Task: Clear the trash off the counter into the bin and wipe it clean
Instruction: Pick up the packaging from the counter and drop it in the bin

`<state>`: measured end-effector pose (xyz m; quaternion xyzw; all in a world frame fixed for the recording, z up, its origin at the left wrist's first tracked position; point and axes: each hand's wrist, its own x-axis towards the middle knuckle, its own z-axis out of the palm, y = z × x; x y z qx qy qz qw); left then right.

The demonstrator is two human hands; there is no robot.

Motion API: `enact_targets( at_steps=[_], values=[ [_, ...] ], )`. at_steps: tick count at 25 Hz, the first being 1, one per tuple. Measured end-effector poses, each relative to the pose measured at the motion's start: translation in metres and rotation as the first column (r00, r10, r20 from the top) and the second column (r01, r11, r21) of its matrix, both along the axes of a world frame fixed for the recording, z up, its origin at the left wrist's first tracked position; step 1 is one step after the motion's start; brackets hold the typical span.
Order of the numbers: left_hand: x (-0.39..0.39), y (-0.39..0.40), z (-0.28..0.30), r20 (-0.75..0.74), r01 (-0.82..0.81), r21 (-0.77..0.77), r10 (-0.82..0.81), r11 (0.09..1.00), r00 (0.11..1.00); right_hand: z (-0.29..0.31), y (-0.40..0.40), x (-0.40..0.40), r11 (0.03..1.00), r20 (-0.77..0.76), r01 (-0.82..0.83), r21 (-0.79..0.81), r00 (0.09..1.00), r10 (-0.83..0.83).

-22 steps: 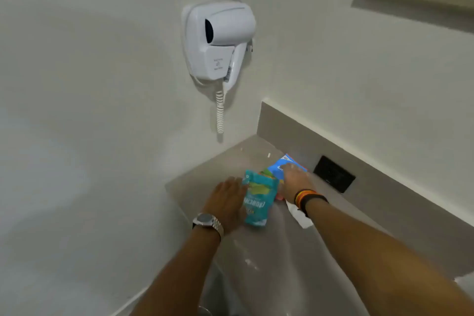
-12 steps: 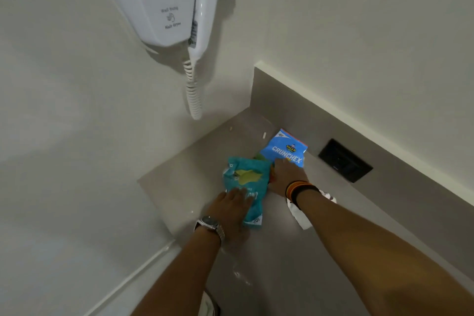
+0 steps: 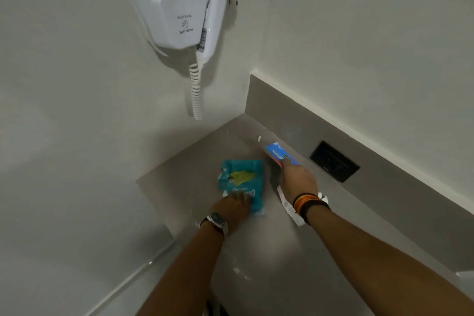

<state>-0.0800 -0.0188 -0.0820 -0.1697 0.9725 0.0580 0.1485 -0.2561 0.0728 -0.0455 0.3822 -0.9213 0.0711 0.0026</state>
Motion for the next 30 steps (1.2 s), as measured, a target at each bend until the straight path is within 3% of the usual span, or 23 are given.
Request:
enact_targets(
  at_steps=[3,7,11,14,17,20,25,30],
  values=[
    [0.006,-0.002,0.029,-0.157,-0.138,-0.035,0.131,0.990,0.979,0.031,0.027,0.023,0.981,0.000,-0.005,-0.195,1.000,0.005],
    [0.057,0.005,0.073,-0.370,-0.378,0.040,0.365,0.925,0.854,0.069,0.041,0.085,0.909,0.021,-0.073,-0.411,0.996,0.090],
    [0.159,0.020,0.089,-0.524,-0.533,0.247,0.574,0.809,0.629,0.084,0.039,0.189,0.842,0.119,-0.127,-0.525,0.968,0.220],
    [0.245,0.034,0.080,-0.550,-0.633,0.386,0.718,0.671,0.427,0.077,0.042,0.272,0.799,0.177,-0.211,-0.562,0.913,0.366],
    [0.318,0.050,0.055,-0.458,-0.708,0.507,0.849,0.492,0.262,0.054,0.051,0.336,0.803,0.359,-0.198,-0.563,0.816,0.453],
    [0.371,0.069,0.017,-0.344,-0.745,0.561,0.920,0.362,0.189,0.018,0.057,0.374,0.859,0.504,-0.187,-0.476,0.743,0.441],
    [0.399,0.120,-0.061,-0.096,-0.739,0.660,0.991,0.134,0.093,-0.076,0.071,0.383,0.977,0.687,-0.064,-0.201,0.702,0.188],
    [0.384,0.141,-0.142,0.165,-0.635,0.753,0.983,-0.175,-0.076,-0.183,0.093,0.367,1.000,0.757,0.019,0.013,0.653,-0.023]
  ],
)
